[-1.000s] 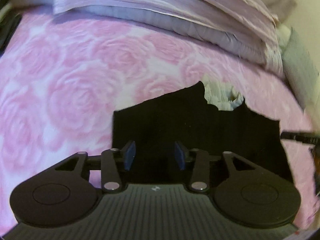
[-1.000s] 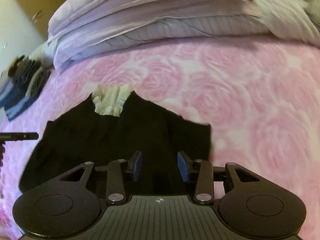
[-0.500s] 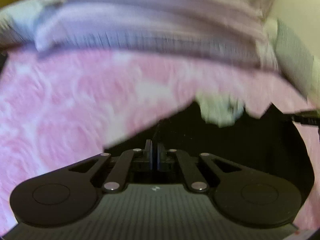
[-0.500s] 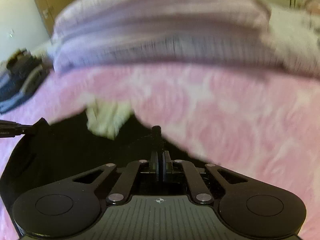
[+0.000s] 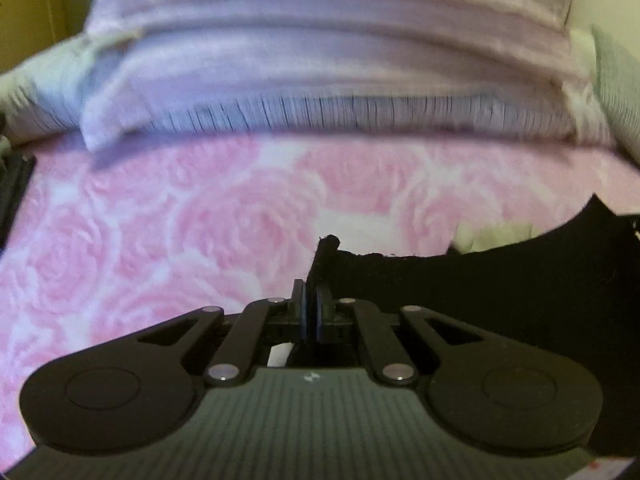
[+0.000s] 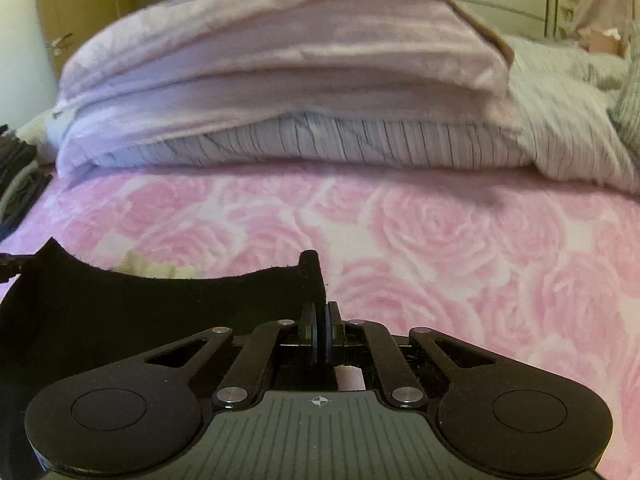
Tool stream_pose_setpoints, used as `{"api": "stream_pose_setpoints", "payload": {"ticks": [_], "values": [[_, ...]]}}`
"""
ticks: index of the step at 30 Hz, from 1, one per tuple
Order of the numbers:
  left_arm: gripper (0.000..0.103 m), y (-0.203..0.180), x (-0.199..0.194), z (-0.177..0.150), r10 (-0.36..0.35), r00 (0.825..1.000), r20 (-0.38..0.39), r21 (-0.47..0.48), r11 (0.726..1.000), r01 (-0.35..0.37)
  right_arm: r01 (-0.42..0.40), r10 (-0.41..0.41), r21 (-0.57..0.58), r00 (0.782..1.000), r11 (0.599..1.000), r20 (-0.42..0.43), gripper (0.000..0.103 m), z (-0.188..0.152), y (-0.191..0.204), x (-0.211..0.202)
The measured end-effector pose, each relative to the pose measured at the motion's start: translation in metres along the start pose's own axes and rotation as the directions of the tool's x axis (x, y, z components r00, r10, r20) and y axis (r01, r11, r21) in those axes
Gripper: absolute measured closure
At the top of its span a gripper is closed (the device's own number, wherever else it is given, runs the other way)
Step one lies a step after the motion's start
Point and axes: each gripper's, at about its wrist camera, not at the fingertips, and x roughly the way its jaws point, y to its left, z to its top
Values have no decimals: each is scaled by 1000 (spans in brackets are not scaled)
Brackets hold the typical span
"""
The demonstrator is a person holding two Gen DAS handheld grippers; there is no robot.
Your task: Fold clothes
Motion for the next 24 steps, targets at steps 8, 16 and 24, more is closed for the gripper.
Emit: {"api": "stream_pose_setpoints", "payload": {"ticks": [8, 16, 24], "values": [[71, 36, -29, -25, -14, 998, -57, -193, 981, 2, 40, -32, 78, 994, 996, -102, 53, -15, -5, -9], [70, 73, -135, -110, -158, 976, -149, -451, 889, 75, -5, 73, 322, 977, 947, -199, 53, -98, -19, -115], [77, 69, -139, -159, -247, 957, -149, -640, 763, 97, 14, 136, 675, 976, 738, -169, 54, -157, -36, -134]]}}
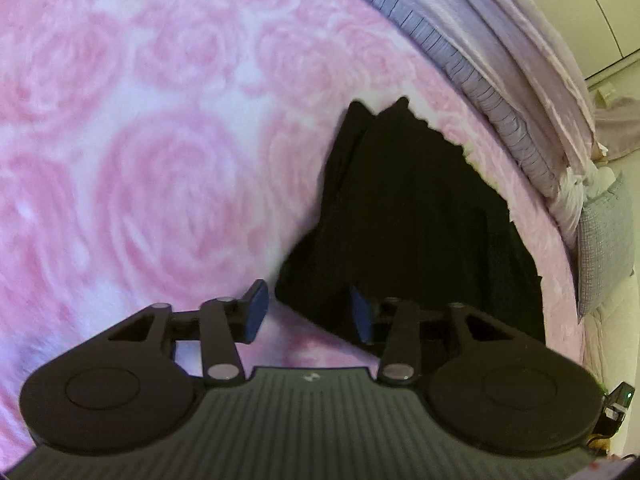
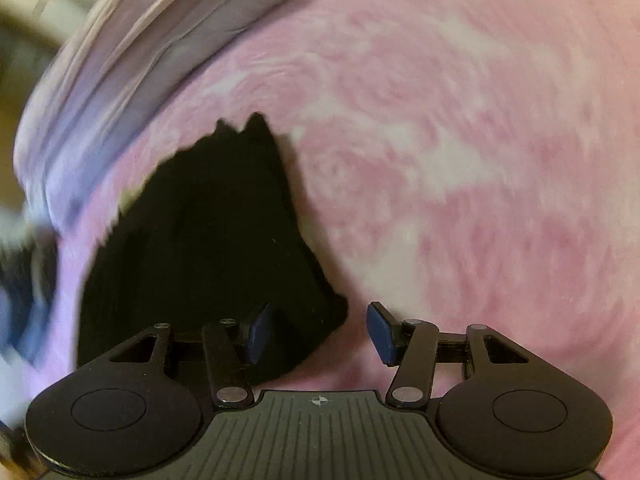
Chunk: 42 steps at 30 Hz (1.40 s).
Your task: Fold clothes
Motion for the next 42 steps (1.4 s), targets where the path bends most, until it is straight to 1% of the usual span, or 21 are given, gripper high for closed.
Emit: {"api": "stream_pose_setpoints", "payload": {"ticks": [1, 2, 5, 7, 11, 13, 14, 16, 18, 19, 20, 23, 26, 29, 31, 32, 33, 34, 37, 39, 42], "values": [[93, 0, 2, -1, 1, 1000, 3, 12, 1000, -1, -31, 31, 67, 1000, 997, 5, 60, -1, -5, 3], [94, 0, 2, -1, 2, 1000, 9, 24, 1000, -2, -56, 55, 113, 998, 992, 9, 99, -1, -8, 6], [96, -4, -7, 3, 23, 997, 70, 77, 997, -28, -39, 34, 103, 998, 994, 49, 100, 4, -5, 2], [95, -1, -11, 4, 33, 996, 80, 103, 994, -41, -9, 3, 77, 997, 997, 82, 100, 7, -3, -7], [90, -9, 10, -4, 143, 989, 39, 200, 969, -148, 74, -74, -10, 997, 997, -13, 97, 6, 1, 13], [82, -17, 6, -4, 178, 983, 47, 222, 958, -184, 116, -117, -56, 993, 992, -21, 85, 9, 11, 11], [78, -20, 2, -3, 204, 978, 48, 214, 954, -210, 153, -154, -79, 988, 985, -11, 72, 11, 18, 6], [76, -23, -14, 0, 240, 966, 93, 189, 949, -254, 243, -237, -142, 970, 960, 59, 65, 10, 31, -9], [77, -30, -30, 6, 304, 940, 154, 198, 923, -331, 330, -303, -222, 941, 917, 151, 65, 8, 50, -24], [77, -38, -35, 10, 316, 929, 195, 226, 907, -356, 353, -304, -271, 930, 895, 207, 65, 6, 62, -29], [77, -49, -37, 13, 306, 925, 227, 263, 895, -361, 346, -275, -321, 929, 882, 248, 65, 2, 72, -29], [77, -88, -17, 21, 236, 945, 226, 412, 856, -313, 282, -162, -502, 949, 817, 271, 65, -10, 111, -9], [77, -123, 20, 20, 187, 958, 218, 556, 783, -280, 222, -94, -626, 968, 748, 231, 65, -21, 140, 30], [76, -135, 60, 21, 183, 968, 169, 617, 746, -249, 189, -89, -719, 980, 668, 176, 65, -27, 153, 72], [78, -126, 81, 22, 240, 959, 147, 630, 725, -278, 214, -126, -761, 977, 612, 174, 65, -25, 147, 92], [78, -119, 86, 24, 244, 958, 154, 633, 720, -285, 246, -153, -769, 969, 590, 193, 65, -21, 140, 98], [78, -115, 86, 27, 225, 960, 165, 634, 721, -279, 262, -148, -762, 965, 592, 217, 65, -13, 131, 98], [78, -110, 83, 31, 220, 962, 160, 628, 730, -271, 263, -141, -740, 964, 619, 225, 65, -3, 124, 96], [79, -106, 76, 42, 252, 954, 162, 587, 752, -299, 312, -194, -677, 950, 667, 246, 65, 16, 114, 84], [79, -113, 65, 42, 267, 950, 163, 569, 761, -312, 291, -198, -644, 956, 708, 215, 65, 22, 119, 72], [72, -124, 48, 36, 305, 942, 143, 531, 779, -333, 288, -212, -595, 957, 750, 197, 59, 10, 133, 51]]}}
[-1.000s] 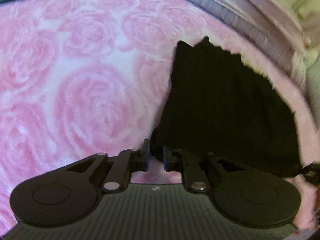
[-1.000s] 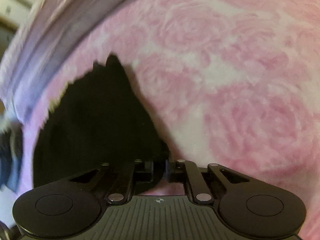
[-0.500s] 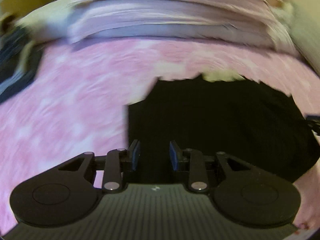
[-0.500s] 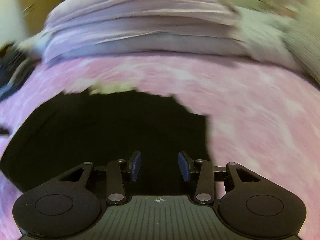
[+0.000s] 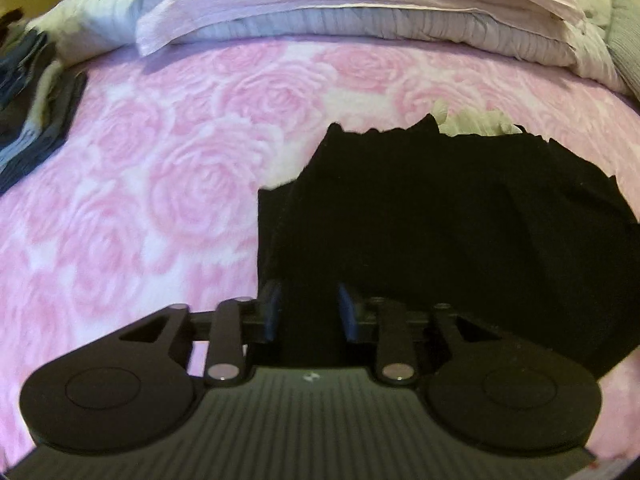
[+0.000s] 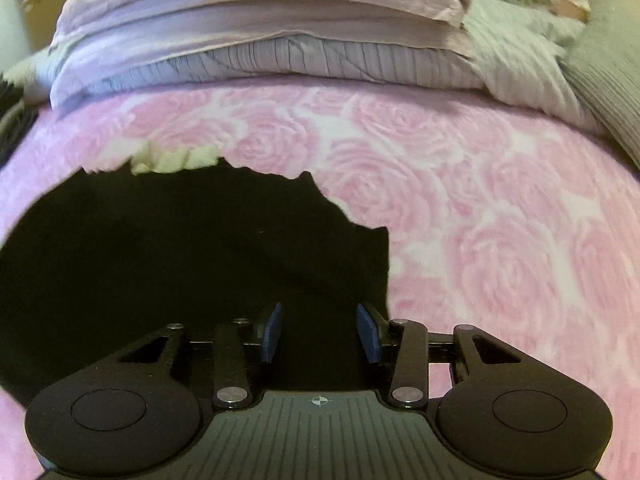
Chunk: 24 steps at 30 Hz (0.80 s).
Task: Fold clothes
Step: 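Pat the folded black top flat and lift both grippers away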
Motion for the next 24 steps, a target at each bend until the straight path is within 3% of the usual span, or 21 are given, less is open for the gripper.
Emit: {"api": "stream_pose_setpoints", "payload": {"ticks": [3, 5, 8, 16, 24], "values": [[64, -6, -15, -8, 1, 996, -92, -53, 999, -6, -18, 20, 79, 1000, 997, -23, 44, -2, 20, -29], [62, -14, -26, -16, -2, 990, -141, -62, 998, -7, -41, 45, 116, 999, 992, -29, 40, -9, 30, -43], [54, -27, -41, -28, -8, 984, -179, -32, 999, 2, -32, 41, 124, 997, 992, -69, 39, -19, 50, -59], [53, -50, -71, -50, -23, 974, -227, 23, 999, 29, -6, 26, 139, 989, 990, -143, 39, -43, 83, -89], [50, -59, -74, -61, -7, 971, -239, 35, 999, 15, -21, 48, 154, 983, 988, -175, 39, -54, 85, -95]]}}
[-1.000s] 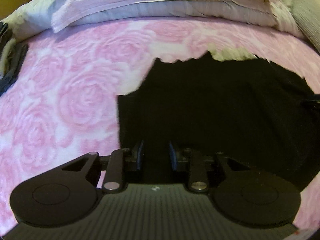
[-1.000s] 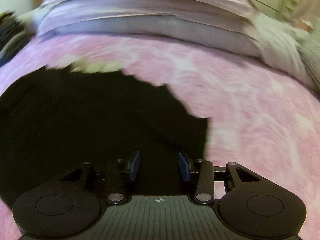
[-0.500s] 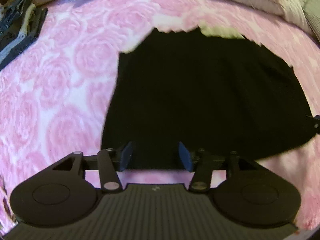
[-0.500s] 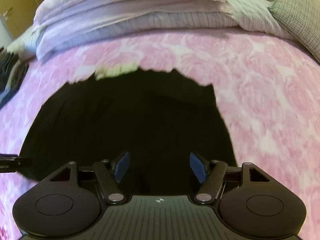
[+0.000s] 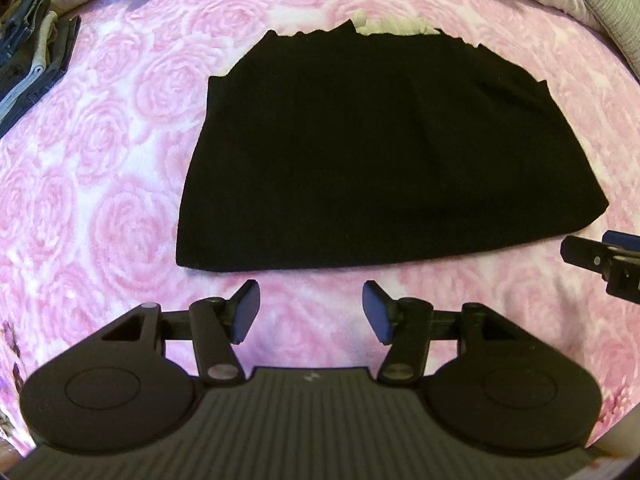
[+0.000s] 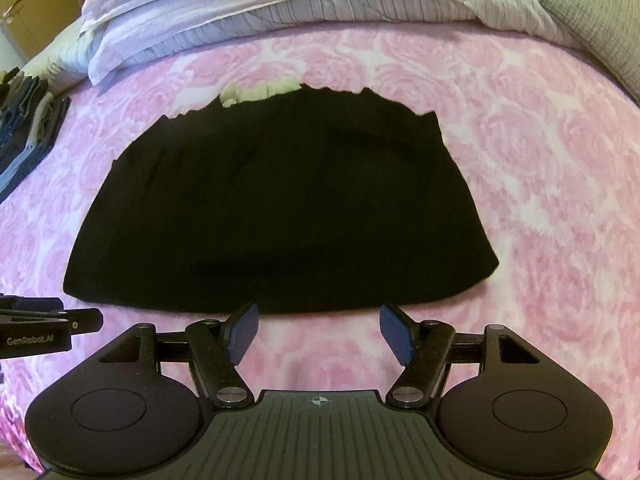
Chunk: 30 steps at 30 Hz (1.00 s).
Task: Fold clothes
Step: 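Pat the folded black top flat and lift both grippers away, then grasp the edges of the folded black top with both grippers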
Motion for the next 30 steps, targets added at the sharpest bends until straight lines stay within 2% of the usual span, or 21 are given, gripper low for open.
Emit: {"api": "stream_pose_setpoints", "payload": {"ticks": [5, 10, 21, 24, 28, 30], "values": [[49, -5, -2, -1, 23, 1000, -14, -14, 1000, -23, -10, 10, 4, 999, 1000, -32, 39, -3, -6, 6], [46, -14, -5, 4, 30, 1000, 1, -28, 999, -30, -21, 21, -27, 1000, 999, -17, 39, 5, -14, 4], [46, -29, 6, 8, 39, 999, -3, -71, 997, -39, -33, 33, -7, 999, 999, -5, 39, 16, -62, 16], [46, -21, 7, 9, 26, 999, 34, -85, 996, -23, -35, 34, 34, 999, 999, 42, 39, 18, -89, 21], [48, 6, 16, 12, 1, 993, 122, -134, 991, 16, -42, 29, 102, 992, 994, 122, 39, 17, -135, 36], [52, 21, 22, 15, -2, 985, 170, -145, 989, 27, -96, 70, 155, 983, 983, 169, 39, 17, -159, 47]]}}
